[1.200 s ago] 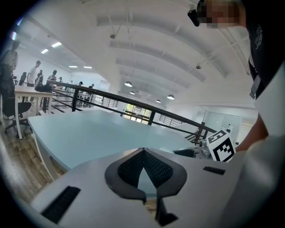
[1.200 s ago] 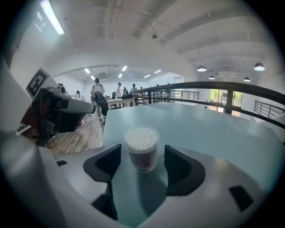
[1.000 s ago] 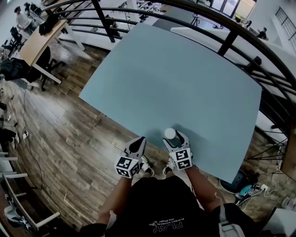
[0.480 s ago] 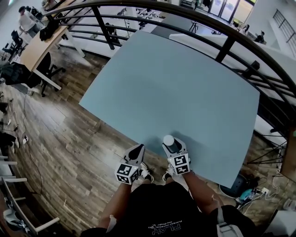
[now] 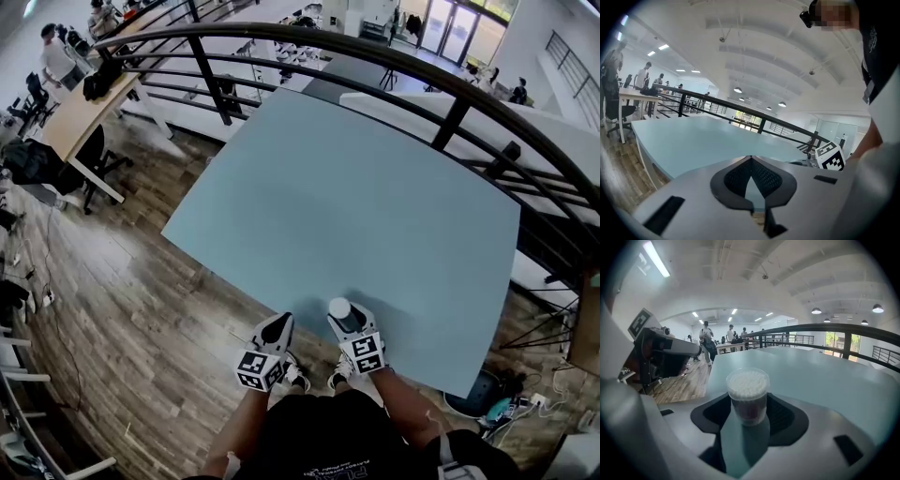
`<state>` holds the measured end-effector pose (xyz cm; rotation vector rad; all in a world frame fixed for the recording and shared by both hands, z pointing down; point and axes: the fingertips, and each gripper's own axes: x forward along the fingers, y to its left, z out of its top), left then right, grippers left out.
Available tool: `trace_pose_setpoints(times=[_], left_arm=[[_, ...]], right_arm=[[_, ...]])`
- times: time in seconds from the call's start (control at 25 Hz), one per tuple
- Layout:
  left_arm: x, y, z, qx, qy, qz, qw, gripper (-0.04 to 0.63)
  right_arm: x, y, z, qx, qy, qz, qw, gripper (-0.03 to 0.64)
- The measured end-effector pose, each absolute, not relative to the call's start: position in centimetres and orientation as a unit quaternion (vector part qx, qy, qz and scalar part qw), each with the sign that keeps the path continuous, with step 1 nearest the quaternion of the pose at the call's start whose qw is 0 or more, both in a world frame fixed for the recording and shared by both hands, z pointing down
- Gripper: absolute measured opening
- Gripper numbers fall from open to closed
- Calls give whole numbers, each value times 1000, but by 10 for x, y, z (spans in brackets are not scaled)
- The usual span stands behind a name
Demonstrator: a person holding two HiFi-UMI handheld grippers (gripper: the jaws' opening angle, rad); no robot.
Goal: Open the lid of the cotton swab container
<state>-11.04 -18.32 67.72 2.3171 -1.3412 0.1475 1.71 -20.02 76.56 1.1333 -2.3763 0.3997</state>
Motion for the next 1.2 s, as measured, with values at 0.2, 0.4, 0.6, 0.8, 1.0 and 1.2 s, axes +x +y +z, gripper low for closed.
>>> trace_pose_setpoints(times=[0.2,0.4,0.6,0.8,1.0,1.2], left_arm=[[-109,-189,671,841,-490,48,225,12],[-111,-192,668,841,-487,31,233,12],[-115,-196,661,841,-490,27,226,12],[-119,-202,652,843,-491,24,217,12],[-121,-207,636,849,-488,17,203,12],[-118,-215,618,857,-479,11,188,12]], right_arm=[[15,-202,754,410,-871,141,230,249],[3,-206,733,396,-883,124,218,249],[0,-209,719,393,-888,116,209,249],[-3,-215,699,395,-892,104,196,249],[-4,-221,672,405,-891,92,183,249],[-2,-231,654,415,-890,83,172,249]])
